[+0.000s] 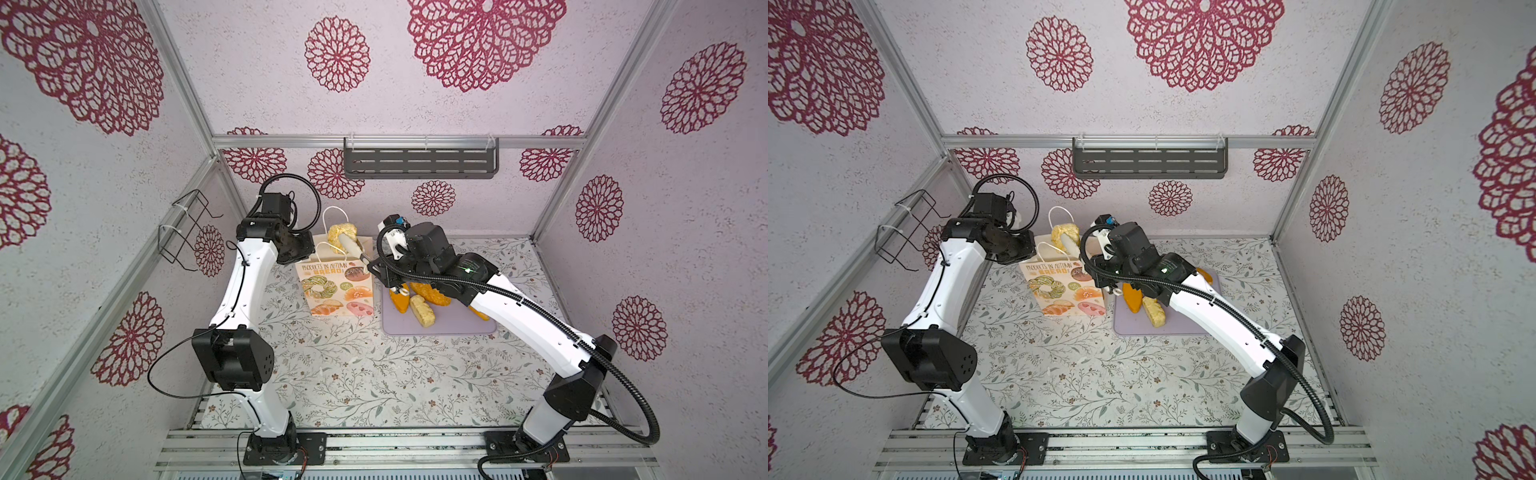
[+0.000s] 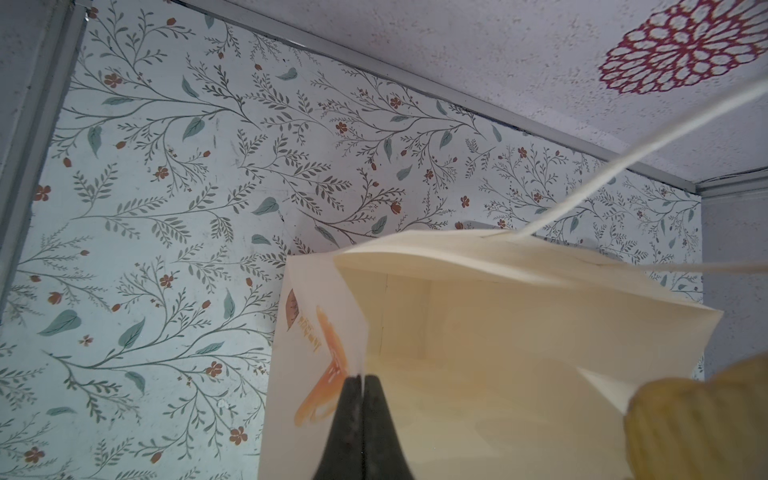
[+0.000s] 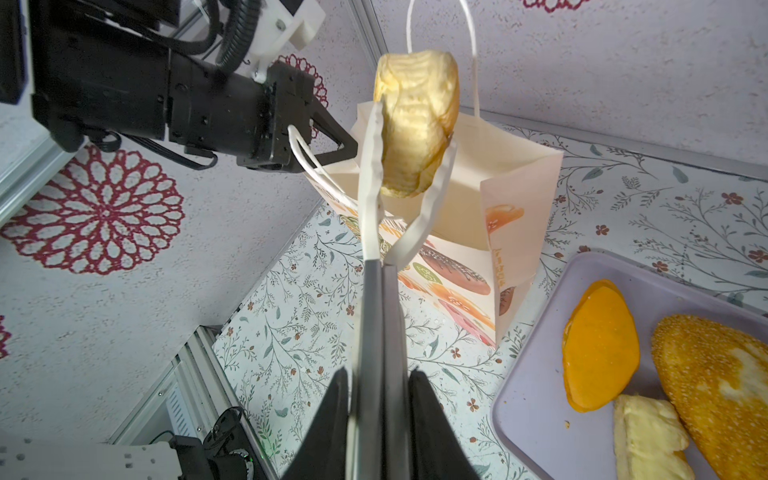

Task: Place the fake bread into the paper bag
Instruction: 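Lower the bread into the bag opening and open the tongs with the right gripper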

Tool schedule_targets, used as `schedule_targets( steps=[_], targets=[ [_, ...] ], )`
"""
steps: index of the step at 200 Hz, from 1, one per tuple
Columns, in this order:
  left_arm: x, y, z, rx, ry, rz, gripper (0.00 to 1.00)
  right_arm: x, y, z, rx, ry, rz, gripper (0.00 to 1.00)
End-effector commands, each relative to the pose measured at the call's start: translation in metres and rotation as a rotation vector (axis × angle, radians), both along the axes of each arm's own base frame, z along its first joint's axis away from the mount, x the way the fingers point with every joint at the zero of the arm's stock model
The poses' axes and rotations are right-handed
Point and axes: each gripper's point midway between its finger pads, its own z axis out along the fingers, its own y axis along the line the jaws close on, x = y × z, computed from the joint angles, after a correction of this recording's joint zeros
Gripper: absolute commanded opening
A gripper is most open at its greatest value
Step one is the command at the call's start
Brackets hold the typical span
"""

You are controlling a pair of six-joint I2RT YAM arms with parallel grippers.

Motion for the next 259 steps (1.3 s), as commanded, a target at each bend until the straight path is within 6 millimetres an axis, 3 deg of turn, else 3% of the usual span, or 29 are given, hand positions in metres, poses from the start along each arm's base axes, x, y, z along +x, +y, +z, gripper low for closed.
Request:
schedule_targets(
  steps=[1,189,237,259],
  targets=[
    [-0.001,-0.002,0.012,-0.005,-0.042,-0.007,0.00,-0.001,0.004,0.047,0.079,-0.115,0.014,0.00],
    [-0.001,-0.007,0.013,-0.012,-0.046,-0.016,0.00,-0.004,0.006,0.012,-0.038,-0.080,-0.005,0.00],
    [-0.001,-0.008,0.015,-0.011,-0.053,-0.016,0.00,-0.003,0.004,0.017,-0.031,-0.092,-0.018,0.31],
    [-0.001,-0.008,0.015,-0.009,-0.054,-0.017,0.00,-0.002,0.003,0.021,-0.019,-0.097,-0.029,0.36]
  ],
)
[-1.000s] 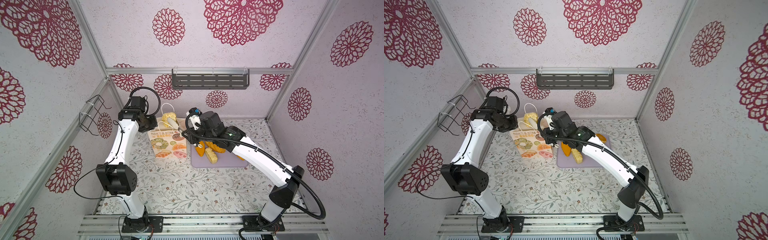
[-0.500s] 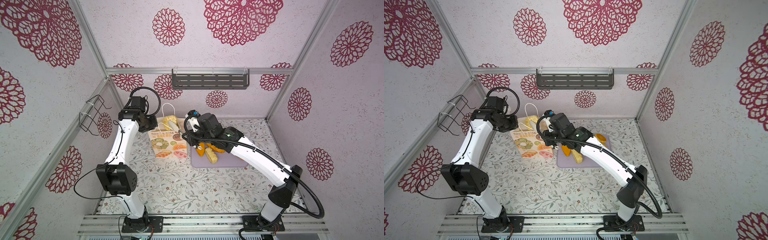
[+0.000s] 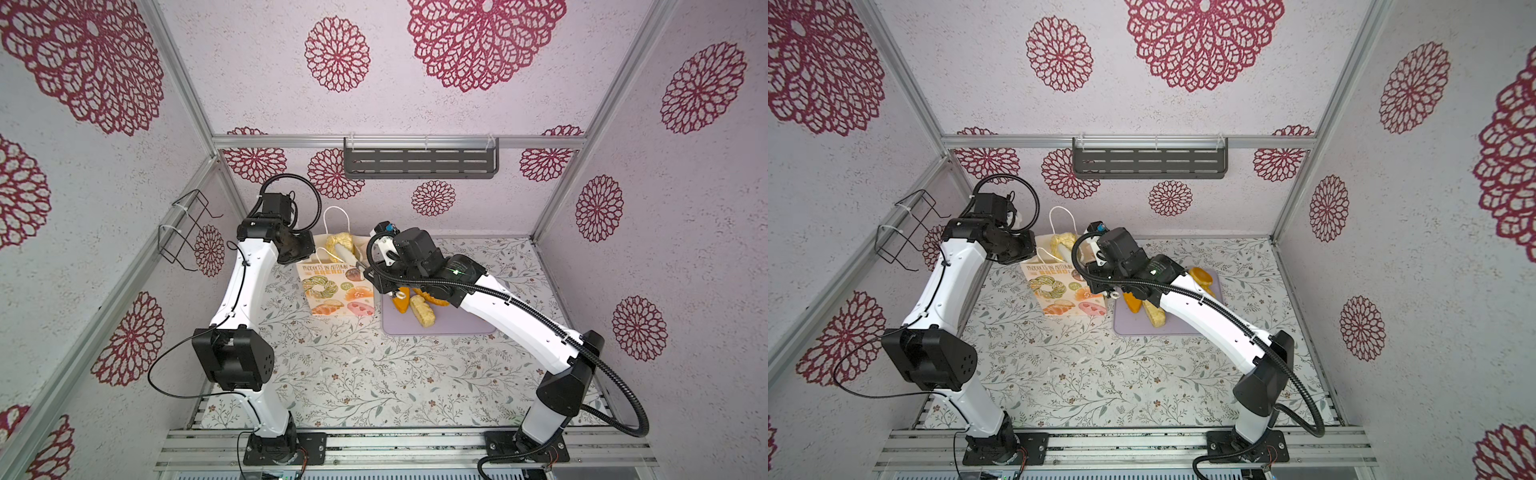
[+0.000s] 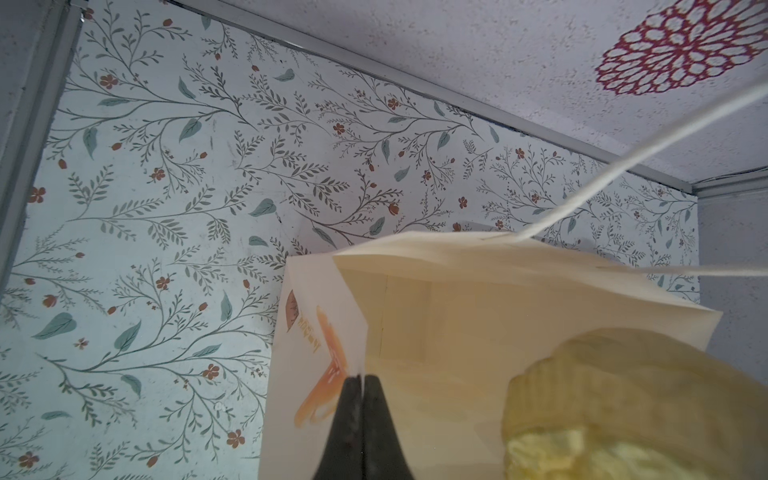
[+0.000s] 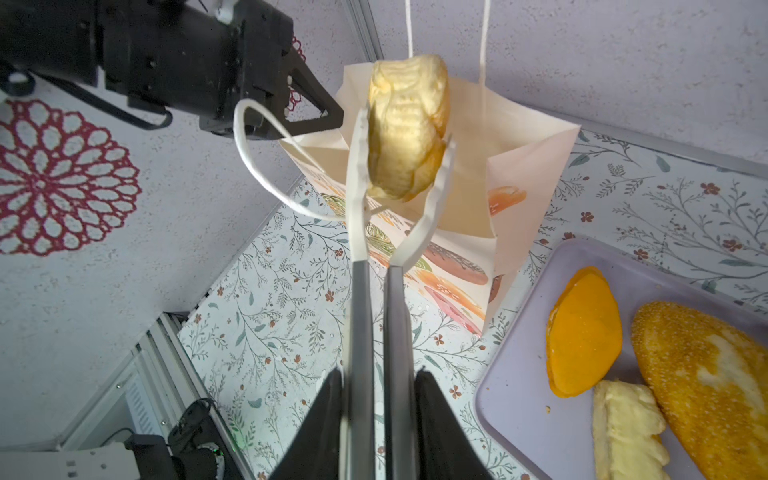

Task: Place the fake bread into the paper bag
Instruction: 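Lower the bread into the bag opening and open the tongs with the right gripper, then move the open tongs back over the tray with the right gripper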

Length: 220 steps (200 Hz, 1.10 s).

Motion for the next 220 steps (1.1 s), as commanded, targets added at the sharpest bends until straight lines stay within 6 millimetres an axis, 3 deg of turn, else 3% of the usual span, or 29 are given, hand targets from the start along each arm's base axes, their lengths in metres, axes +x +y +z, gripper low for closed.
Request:
schedule_targets(
  steps=[1,56,115,174,220],
  targets=[
    [-0.002,-0.005,0.015,-0.006,-0.050,-0.012,0.00,0.000,-0.004,0.041,0.074,-0.087,-0.014,0.37],
    [-0.002,-0.004,0.013,-0.001,-0.043,-0.008,0.00,0.001,-0.009,0.045,0.076,-0.097,-0.038,0.43],
    [-0.003,0.001,0.013,0.016,-0.040,0.014,0.00,-0.002,-0.025,0.066,0.091,-0.151,-0.067,0.43],
    [-0.003,0.005,0.013,0.032,-0.038,0.026,0.00,-0.010,-0.060,0.078,0.108,-0.211,-0.144,0.43],
    [-0.003,-0.001,0.011,0.001,-0.031,0.009,0.00,-0.016,-0.096,0.067,0.083,-0.211,-0.214,0.44]
  ],
)
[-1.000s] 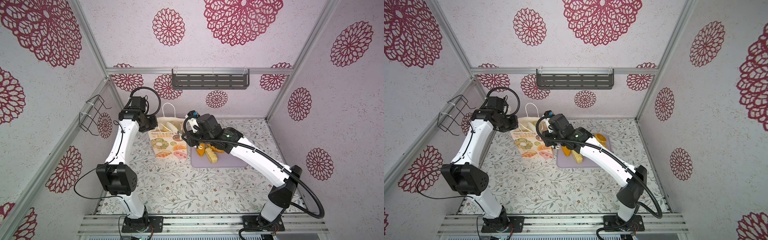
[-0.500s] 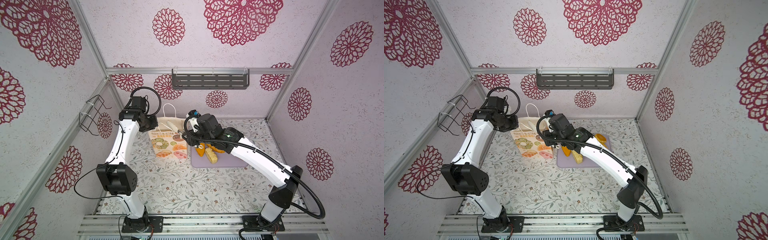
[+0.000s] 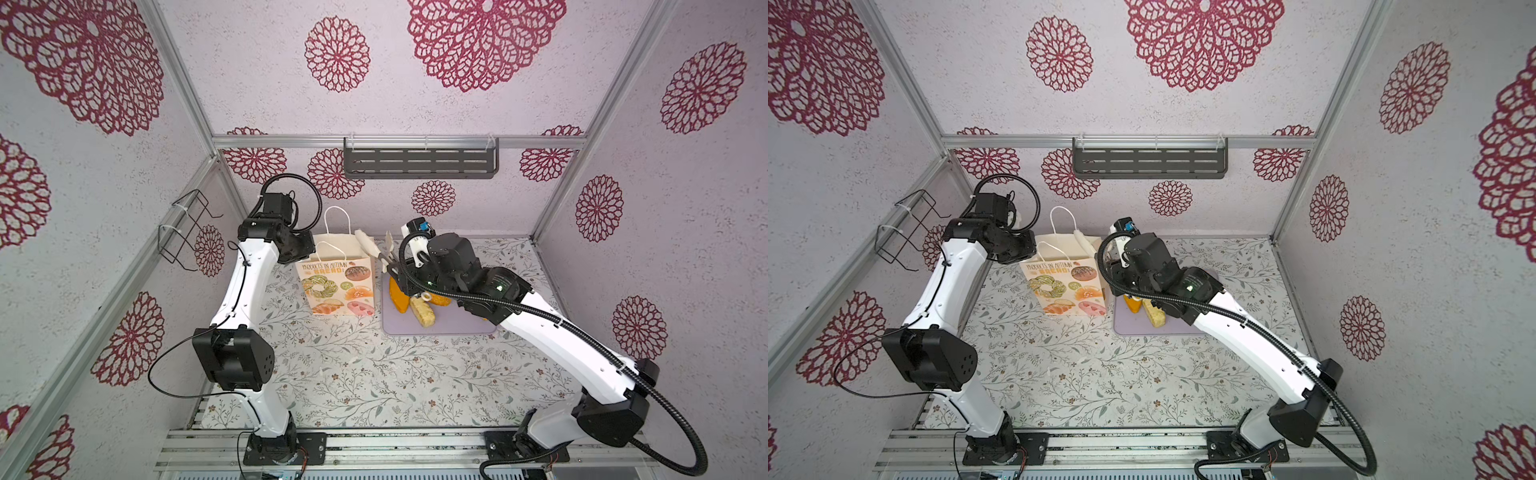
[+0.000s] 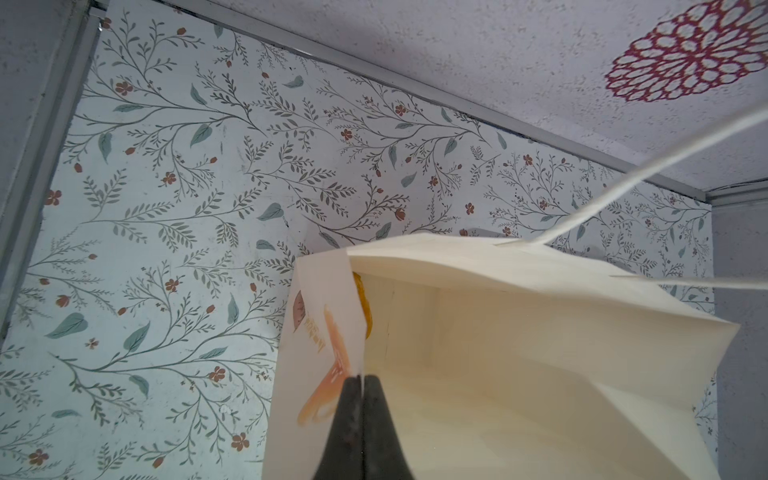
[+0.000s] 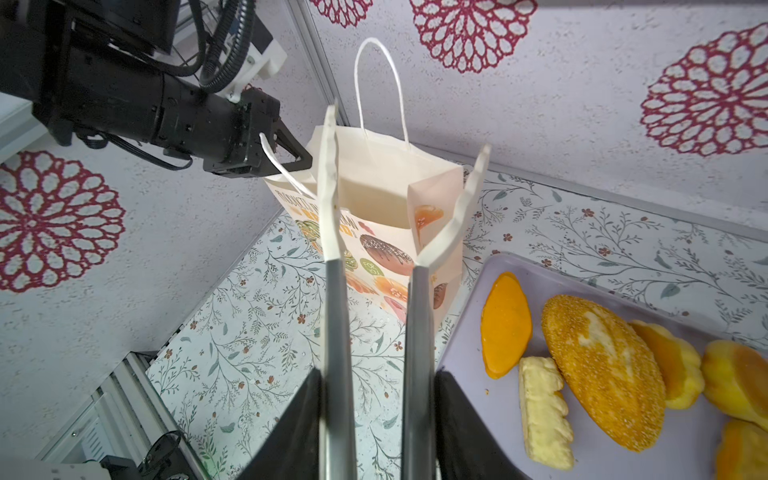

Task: Place the fake bread into the paper bag
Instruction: 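Move the open tongs back over the tray with the right gripper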

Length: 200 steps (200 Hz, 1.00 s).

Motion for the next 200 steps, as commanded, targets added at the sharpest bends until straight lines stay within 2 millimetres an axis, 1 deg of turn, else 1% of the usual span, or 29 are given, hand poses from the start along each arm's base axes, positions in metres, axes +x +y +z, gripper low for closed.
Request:
schedule_targets(
  steps=[1,33,53,96,132,177,200],
  targets=[
    [-0.004,-0.004,0.011,-0.017,-0.026,-0.009,0.00,0.001,-0.024,0.025,0.054,-0.076,-0.069,0.44],
    [-0.004,-0.002,0.010,-0.004,-0.023,-0.003,0.00,-0.001,-0.048,0.011,0.040,-0.061,-0.103,0.45],
    [-0.004,0.000,0.010,0.004,-0.023,0.003,0.00,0.000,-0.058,0.001,0.037,-0.041,-0.119,0.44],
    [-0.005,-0.002,0.010,0.006,-0.025,0.002,0.00,0.006,-0.071,-0.022,0.021,0.006,-0.139,0.44],
    [-0.004,-0.001,0.008,0.009,-0.020,0.003,0.00,0.007,-0.078,-0.029,0.016,0.019,-0.155,0.43],
    [-0.004,-0.002,0.008,0.010,-0.019,0.000,0.00,0.002,-0.095,-0.038,-0.001,0.030,-0.191,0.43],
    [-0.004,-0.003,0.009,0.013,-0.024,-0.002,0.00,0.000,-0.104,-0.046,-0.022,0.042,-0.209,0.43]
  ],
)
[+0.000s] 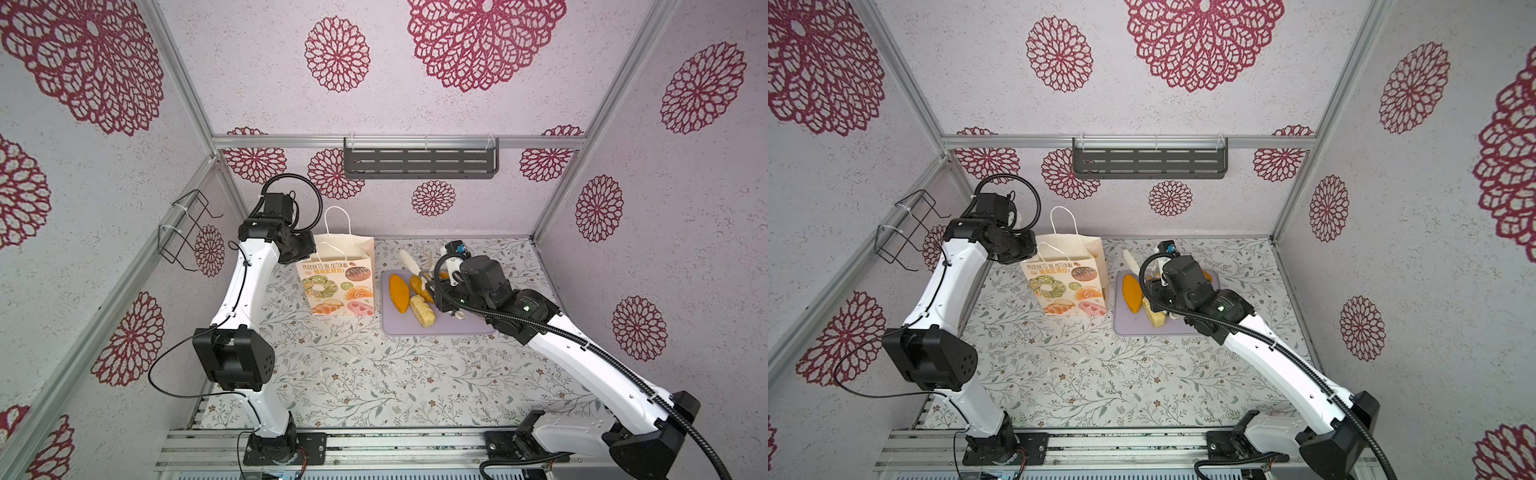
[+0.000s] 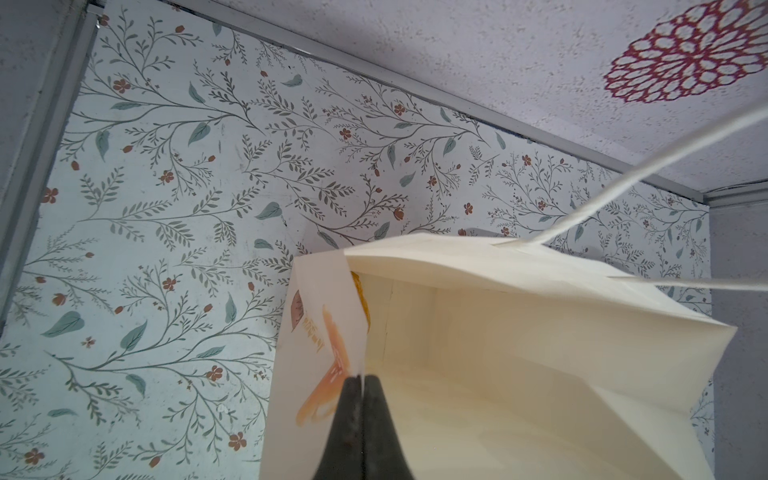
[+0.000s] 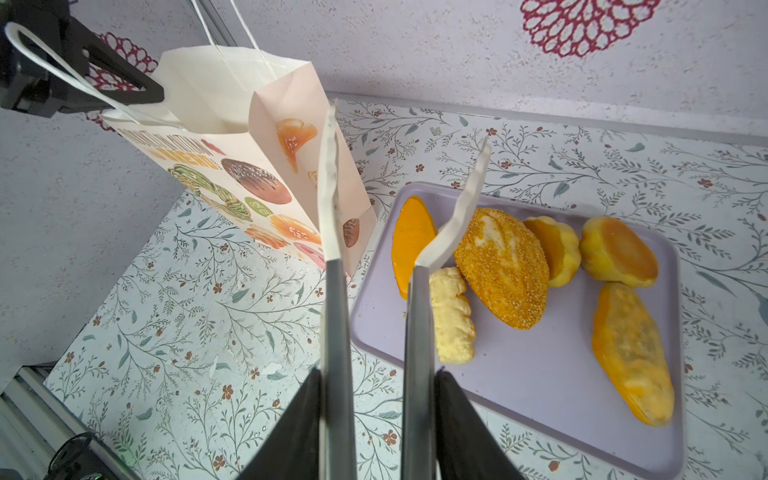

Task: Place the fake bread into the paper bag
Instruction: 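Move the open tongs back over the tray with the right gripper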

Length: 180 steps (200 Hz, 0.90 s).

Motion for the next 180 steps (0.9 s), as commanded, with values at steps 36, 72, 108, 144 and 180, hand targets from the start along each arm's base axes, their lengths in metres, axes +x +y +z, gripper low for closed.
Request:
schedule_targets(
  steps=[36,72,108,144,180],
  targets=[
    [-0.004,-0.003,0.009,0.019,-0.024,-0.009,0.00,-0.004,-0.022,0.004,-0.026,-0.013,-0.064,0.43],
    [-0.005,0.001,0.008,0.044,-0.020,0.000,0.00,-0.006,-0.026,-0.015,-0.067,0.017,-0.060,0.43],
    [-0.005,0.001,0.006,0.043,-0.014,0.000,0.00,-0.009,-0.029,-0.039,-0.116,0.058,-0.060,0.43],
    [-0.005,0.001,0.006,0.045,-0.014,0.000,0.00,-0.013,-0.033,-0.061,-0.143,0.097,-0.061,0.43],
    [-0.005,0.001,0.007,0.044,-0.018,-0.001,0.00,-0.018,-0.036,-0.080,-0.177,0.138,-0.058,0.43]
  ],
)
